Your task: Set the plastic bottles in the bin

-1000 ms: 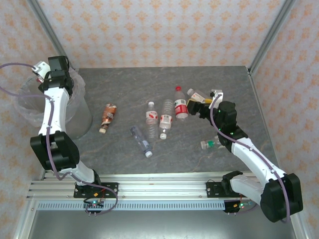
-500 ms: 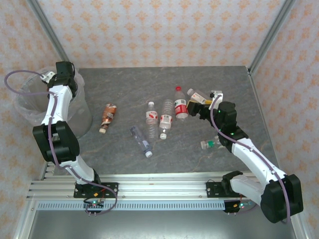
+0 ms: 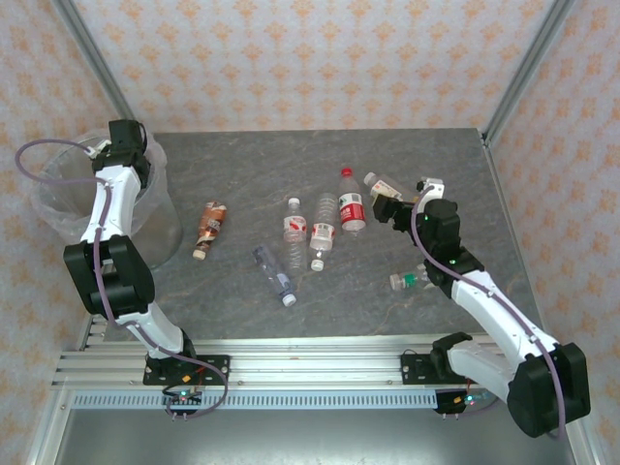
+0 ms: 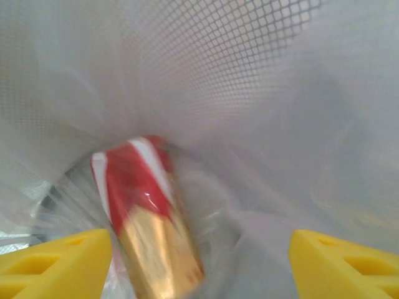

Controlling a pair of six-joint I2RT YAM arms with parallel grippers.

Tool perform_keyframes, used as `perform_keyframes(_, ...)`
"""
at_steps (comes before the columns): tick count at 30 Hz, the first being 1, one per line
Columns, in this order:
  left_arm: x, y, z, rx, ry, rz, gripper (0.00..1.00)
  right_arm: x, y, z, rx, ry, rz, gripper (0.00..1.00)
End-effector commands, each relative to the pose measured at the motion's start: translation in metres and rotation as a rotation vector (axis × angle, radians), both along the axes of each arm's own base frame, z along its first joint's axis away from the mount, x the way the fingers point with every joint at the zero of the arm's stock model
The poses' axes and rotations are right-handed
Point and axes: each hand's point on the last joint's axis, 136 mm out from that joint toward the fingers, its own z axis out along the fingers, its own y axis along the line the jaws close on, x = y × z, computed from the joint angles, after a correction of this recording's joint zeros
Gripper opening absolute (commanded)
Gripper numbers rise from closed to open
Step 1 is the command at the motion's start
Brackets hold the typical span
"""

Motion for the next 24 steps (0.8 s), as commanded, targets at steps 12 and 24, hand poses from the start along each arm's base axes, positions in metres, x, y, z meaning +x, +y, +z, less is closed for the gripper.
perform_keyframes(12,-0.006,-0.033,0.063,-0.051,-0.189,-0.135,0.88,-0.047,-0.066,-0.05,-0.101,0.29,-0.324,0.99)
perform_keyframes(24,-0.015,-0.061,0.106,-0.069,-0.404,-0.249,1.0,-0.079,-0.113,-0.075,-0.019,0.487,-0.546,0.99)
